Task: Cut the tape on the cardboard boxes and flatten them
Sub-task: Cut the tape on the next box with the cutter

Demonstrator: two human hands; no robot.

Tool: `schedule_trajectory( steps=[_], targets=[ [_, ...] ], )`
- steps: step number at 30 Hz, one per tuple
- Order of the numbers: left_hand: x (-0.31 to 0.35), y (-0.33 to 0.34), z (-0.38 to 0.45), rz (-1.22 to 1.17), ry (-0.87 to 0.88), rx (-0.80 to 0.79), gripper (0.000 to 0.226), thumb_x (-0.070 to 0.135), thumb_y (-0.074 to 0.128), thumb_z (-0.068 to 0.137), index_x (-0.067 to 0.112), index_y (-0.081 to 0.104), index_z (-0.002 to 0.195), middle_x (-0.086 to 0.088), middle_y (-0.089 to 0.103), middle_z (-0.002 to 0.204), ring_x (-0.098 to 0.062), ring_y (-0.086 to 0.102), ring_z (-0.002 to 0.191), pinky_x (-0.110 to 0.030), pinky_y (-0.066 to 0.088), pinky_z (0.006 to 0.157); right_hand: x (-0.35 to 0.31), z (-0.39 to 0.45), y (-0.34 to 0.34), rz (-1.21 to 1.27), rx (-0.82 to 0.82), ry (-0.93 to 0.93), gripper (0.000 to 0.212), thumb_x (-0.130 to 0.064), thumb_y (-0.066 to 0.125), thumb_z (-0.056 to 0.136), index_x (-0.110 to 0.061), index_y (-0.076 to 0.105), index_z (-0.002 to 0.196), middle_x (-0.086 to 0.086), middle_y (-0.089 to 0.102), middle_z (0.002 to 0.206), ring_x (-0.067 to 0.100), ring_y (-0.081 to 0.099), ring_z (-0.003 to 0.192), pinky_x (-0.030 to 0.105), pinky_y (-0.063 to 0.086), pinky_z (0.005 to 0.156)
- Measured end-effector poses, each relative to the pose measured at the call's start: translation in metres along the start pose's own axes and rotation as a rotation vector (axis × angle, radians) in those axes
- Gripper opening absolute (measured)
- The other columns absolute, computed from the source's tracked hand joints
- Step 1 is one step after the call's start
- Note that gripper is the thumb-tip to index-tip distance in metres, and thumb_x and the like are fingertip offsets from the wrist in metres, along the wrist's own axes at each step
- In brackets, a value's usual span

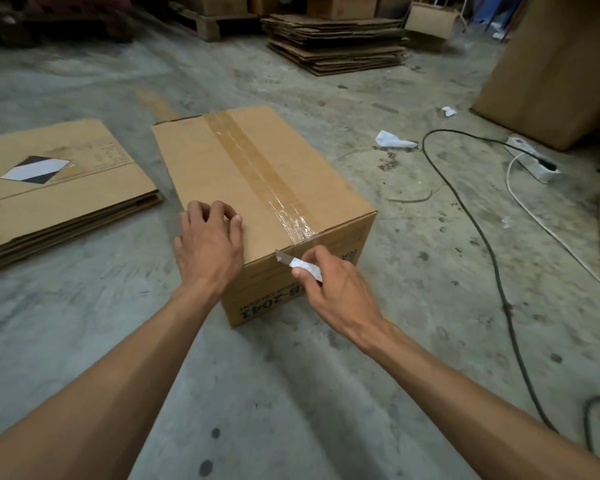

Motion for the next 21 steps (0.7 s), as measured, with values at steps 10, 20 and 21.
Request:
schedule_trajectory(
  steps=[10,20,21],
  targets=[
    [0.003,0.000,0.000,-0.022,-0.029,-0.013,0.023,0.035,0.040,0.101,0.020,0.052,0.113,-0.010,0.042,0.116,-0.028,0.041,0.112,-0.045,0.042,0.082,-0.002,0.000,-0.011,-0.189,0.021,0.085,0.025,-0.050,0.050,0.092,-0.029,0.059,0.104,-0.007,0.069,0.096,0.021,0.063,0.088,0.033,0.046,0.068],
    [0.000,-0.001,-0.002,-0.051,-0.020,0.010,0.023,0.034,0.041,0.101,0.018,0.054,0.111,-0.010,0.043,0.116,-0.028,0.041,0.112,-0.036,0.032,0.079,-0.011,0.002,-0.007,-0.222,0.034,0.133,0.029,-0.051,0.046,0.095,-0.028,0.061,0.103,-0.005,0.068,0.096,0.023,0.063,0.087,0.033,0.047,0.068],
    [-0.001,-0.001,-0.002,-0.055,-0.015,0.008,0.023,0.035,0.042,0.100,0.018,0.054,0.110,-0.010,0.043,0.115,-0.028,0.041,0.113,-0.036,0.033,0.079,-0.013,0.002,-0.008,-0.243,0.033,0.137,0.029,-0.051,0.046,0.095,-0.027,0.061,0.103,-0.004,0.068,0.097,0.023,0.063,0.088,0.033,0.046,0.068]
  ],
)
Point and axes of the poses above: each hand's wrist, its own z-axis towards the middle knuckle, its own y-axis out of the palm, x = y × z, the point moved 1 cm from there along z, towards the middle knuckle
